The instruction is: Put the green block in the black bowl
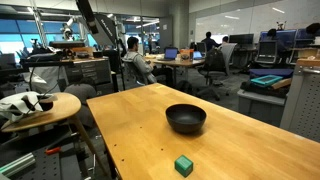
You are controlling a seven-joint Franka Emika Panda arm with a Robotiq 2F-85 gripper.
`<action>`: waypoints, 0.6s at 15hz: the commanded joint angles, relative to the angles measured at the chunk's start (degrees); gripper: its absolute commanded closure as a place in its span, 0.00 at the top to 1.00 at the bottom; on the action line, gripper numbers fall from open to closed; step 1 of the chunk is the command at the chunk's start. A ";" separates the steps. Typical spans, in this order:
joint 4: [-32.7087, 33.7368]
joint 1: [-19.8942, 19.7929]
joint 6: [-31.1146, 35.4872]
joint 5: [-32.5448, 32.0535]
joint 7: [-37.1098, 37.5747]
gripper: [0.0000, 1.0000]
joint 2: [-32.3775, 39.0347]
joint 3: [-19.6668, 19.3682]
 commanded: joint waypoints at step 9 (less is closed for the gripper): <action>0.66 -0.21 -0.12 0.13 -0.14 1.00 -0.29 0.13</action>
